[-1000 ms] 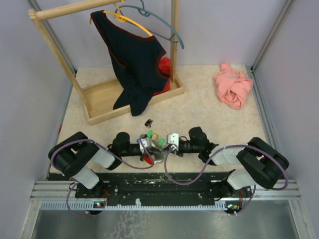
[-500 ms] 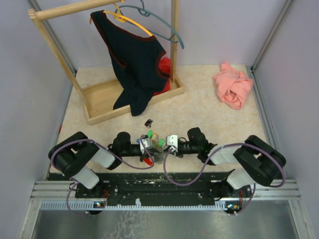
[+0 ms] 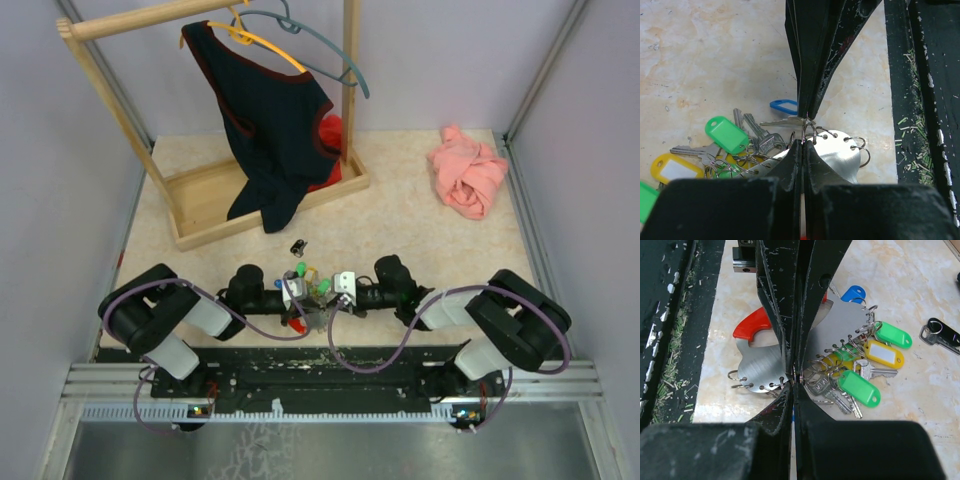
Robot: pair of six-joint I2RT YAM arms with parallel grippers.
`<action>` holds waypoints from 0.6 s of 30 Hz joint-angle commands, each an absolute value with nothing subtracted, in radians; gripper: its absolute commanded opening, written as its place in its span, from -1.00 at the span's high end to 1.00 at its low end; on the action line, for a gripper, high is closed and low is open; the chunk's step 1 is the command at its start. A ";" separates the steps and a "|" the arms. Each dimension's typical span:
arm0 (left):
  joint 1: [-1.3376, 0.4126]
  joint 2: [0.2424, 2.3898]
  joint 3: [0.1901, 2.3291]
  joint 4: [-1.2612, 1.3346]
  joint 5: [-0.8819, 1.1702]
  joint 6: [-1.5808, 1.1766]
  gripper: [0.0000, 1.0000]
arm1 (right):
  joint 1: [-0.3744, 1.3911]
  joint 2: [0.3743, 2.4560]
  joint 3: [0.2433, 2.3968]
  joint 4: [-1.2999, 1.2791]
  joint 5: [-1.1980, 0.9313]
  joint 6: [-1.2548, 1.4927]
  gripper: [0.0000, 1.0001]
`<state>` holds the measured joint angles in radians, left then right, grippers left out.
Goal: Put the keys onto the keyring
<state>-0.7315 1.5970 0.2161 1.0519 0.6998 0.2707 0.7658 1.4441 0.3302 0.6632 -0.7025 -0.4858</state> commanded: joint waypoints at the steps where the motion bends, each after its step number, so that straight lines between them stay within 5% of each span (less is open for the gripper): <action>1: -0.744 1.601 0.238 1.102 0.720 0.276 0.99 | 0.789 1.451 0.379 0.717 -0.761 -0.474 1.00; 18: -0.744 1.595 0.192 1.203 0.692 0.244 0.99 | 0.796 1.521 0.415 0.694 -0.755 -0.443 1.00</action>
<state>-0.7338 1.5970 0.2008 1.0821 0.6861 0.2611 0.7727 1.4986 0.3748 0.6632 -0.7197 -0.4583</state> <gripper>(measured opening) 0.012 0.006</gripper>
